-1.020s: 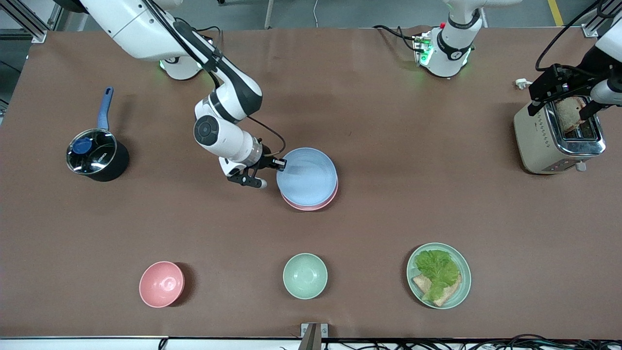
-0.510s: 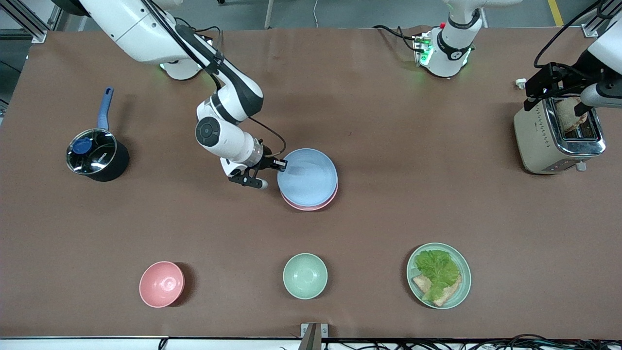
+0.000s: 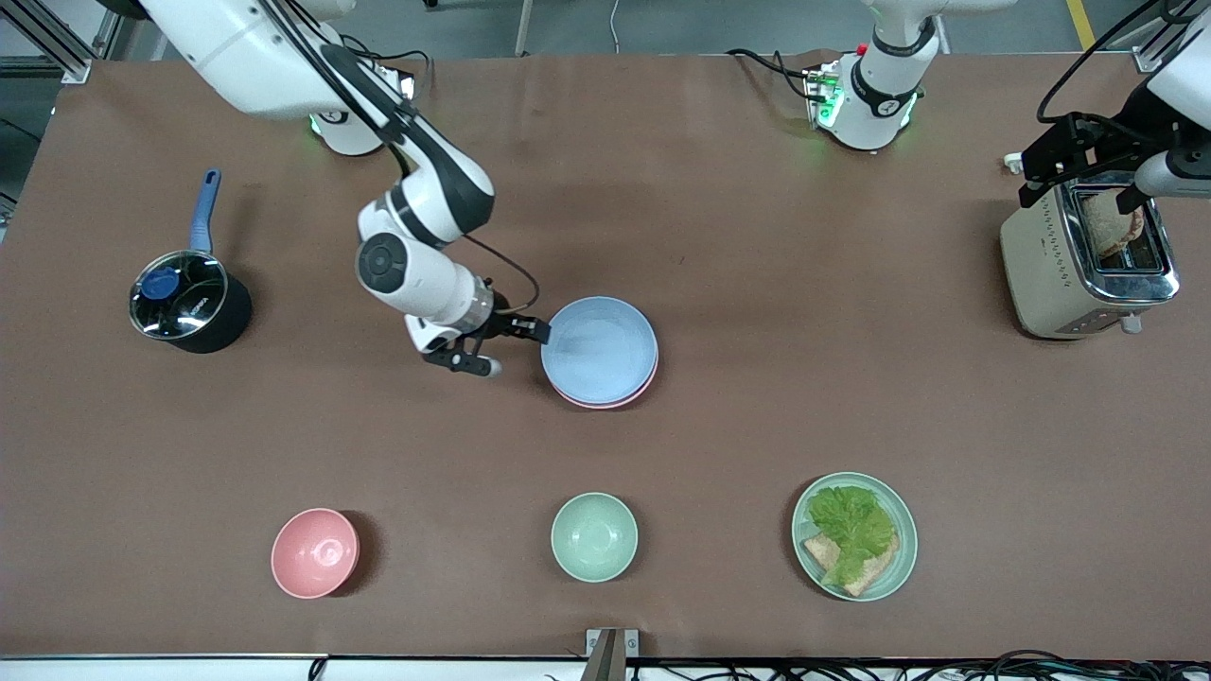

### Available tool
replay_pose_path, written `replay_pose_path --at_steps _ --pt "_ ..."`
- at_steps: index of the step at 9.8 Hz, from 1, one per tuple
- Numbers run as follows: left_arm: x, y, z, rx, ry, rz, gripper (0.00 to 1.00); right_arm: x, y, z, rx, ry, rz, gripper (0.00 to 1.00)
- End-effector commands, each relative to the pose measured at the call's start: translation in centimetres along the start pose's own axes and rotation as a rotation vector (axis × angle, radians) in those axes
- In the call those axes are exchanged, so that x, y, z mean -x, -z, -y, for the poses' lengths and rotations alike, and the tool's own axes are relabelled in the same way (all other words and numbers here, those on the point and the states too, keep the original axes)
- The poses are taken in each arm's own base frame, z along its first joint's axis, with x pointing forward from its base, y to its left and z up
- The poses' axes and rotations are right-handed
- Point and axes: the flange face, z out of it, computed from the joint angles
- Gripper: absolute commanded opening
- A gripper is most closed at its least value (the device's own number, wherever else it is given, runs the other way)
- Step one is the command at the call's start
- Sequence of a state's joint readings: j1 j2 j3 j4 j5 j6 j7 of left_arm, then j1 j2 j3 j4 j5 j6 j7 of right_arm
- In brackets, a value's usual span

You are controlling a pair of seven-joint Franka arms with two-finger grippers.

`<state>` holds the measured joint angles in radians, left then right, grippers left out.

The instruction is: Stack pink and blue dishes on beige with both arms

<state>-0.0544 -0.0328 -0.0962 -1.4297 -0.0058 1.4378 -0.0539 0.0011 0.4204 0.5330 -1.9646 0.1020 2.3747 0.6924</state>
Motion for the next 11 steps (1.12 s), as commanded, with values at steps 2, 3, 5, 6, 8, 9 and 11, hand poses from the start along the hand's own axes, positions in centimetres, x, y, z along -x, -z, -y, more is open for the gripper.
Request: replay_pose_path --at_steps 2,3,5,6,8,9,11 --pt "0.1 -1.8 -0.5 0.015 0.03 0.039 1.0 -1.8 16.2 -5.0 0.183 -0.049 -0.101 1.0" --pt "0.1 -1.8 -0.5 0.015 0.029 0.039 1.0 -3.2 20.8 -7.2 0.209 -0.061 -0.138 1.0" --pt "0.1 -1.9 -0.4 0.015 0.03 0.041 1.0 -5.5 29.5 -12.9 0.237 -0.033 -0.14 1.0" --pt "0.1 -1.9 -0.4 0.015 0.03 0.042 1.0 -5.7 33.1 -15.6 0.245 -0.016 -0.145 1.0" --pt "0.0 -1.9 -0.4 0.016 0.032 0.041 1.0 -4.2 38.6 -20.4 0.25 0.033 -0.141 1.0" --pt "0.0 -2.0 -0.4 0.016 0.032 0.042 1.0 -3.0 41.2 -22.4 0.245 0.052 -0.158 1.0" --pt "0.0 -2.0 -0.3 0.016 0.034 0.041 1.0 -1.3 46.2 -24.8 0.239 0.082 -0.185 1.0"
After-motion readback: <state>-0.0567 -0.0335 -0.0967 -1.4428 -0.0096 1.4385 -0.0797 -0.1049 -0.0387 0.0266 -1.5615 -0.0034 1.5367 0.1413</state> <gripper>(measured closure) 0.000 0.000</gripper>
